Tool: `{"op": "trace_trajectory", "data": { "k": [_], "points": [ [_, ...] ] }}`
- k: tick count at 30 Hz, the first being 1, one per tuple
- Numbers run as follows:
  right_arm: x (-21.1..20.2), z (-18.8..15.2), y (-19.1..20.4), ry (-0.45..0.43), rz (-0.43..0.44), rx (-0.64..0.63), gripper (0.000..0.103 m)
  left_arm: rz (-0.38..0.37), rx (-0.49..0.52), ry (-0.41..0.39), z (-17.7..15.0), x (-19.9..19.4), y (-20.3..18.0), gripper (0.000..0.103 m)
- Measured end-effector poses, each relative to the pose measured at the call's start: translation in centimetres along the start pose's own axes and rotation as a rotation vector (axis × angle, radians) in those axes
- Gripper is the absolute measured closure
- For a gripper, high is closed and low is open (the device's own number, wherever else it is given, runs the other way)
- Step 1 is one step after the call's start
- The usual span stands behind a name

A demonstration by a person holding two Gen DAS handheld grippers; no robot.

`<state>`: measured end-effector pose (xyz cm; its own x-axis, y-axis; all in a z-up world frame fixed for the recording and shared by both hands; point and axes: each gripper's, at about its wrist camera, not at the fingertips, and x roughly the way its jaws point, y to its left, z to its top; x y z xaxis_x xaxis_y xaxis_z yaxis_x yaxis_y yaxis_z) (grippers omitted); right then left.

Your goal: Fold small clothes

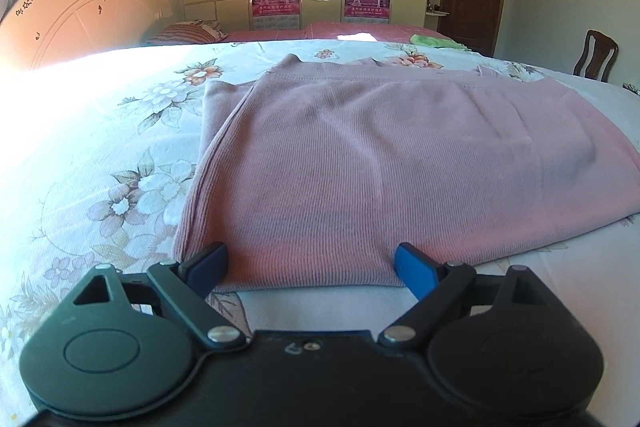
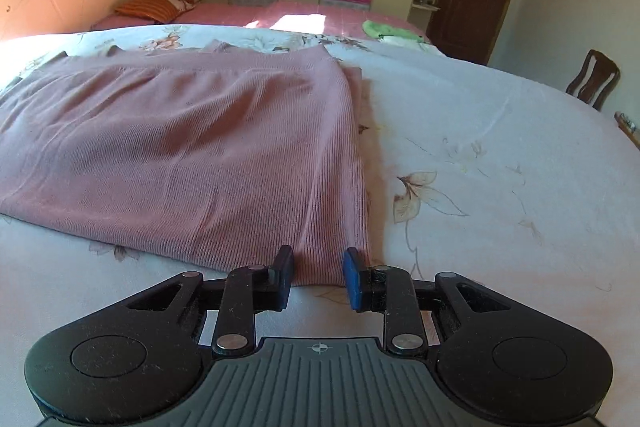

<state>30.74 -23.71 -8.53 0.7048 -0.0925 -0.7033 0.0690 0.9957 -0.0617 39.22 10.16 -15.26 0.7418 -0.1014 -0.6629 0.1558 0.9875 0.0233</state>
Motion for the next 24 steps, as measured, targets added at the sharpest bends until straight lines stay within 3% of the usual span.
{"op": "trace_trajectory", "data": {
  "k": [2, 3, 10, 14, 17, 19, 24],
  "points": [
    [-0.2, -0.2, -0.4, -0.032, -0.008, 0.030, 0.077, -0.002, 0.001, -0.006, -0.1, 0.0, 0.0, 0.012],
    [0.7, -0.4, -0.5, 0.019, -0.004, 0.033, 0.077, -0.003, 0.001, -0.008, -0.1, -0.1, 0.1, 0.012],
    [0.8, -0.3, -0.2, 0.031, -0.006, -0.016, 0.077, -0.014, -0.009, 0.009, 0.1, -0.5, 0.4, 0.012],
    [-0.4, 0.0, -0.6, 0.016, 0.021, 0.011, 0.076, 0.004, -0.036, 0.007, 0.0, -2.6, 0.8, 0.017],
    [-2.5, -0.4, -0.8, -0.034, 0.077, 0.046, 0.076, -0.062, -0.157, 0.011, -0.9, -4.3, 2.0, 0.021],
    [-3.4, -0.6, -0.6, -0.054, 0.135, 0.070, 0.077, -0.128, -0.304, 0.055, -1.6, -3.9, 3.3, 0.025],
    [-4.8, 0.2, 1.5, -0.087, 0.250, 0.110, 0.077, -0.221, -0.656, 0.013, -1.8, -2.4, 6.5, 0.021]
  ]
}}
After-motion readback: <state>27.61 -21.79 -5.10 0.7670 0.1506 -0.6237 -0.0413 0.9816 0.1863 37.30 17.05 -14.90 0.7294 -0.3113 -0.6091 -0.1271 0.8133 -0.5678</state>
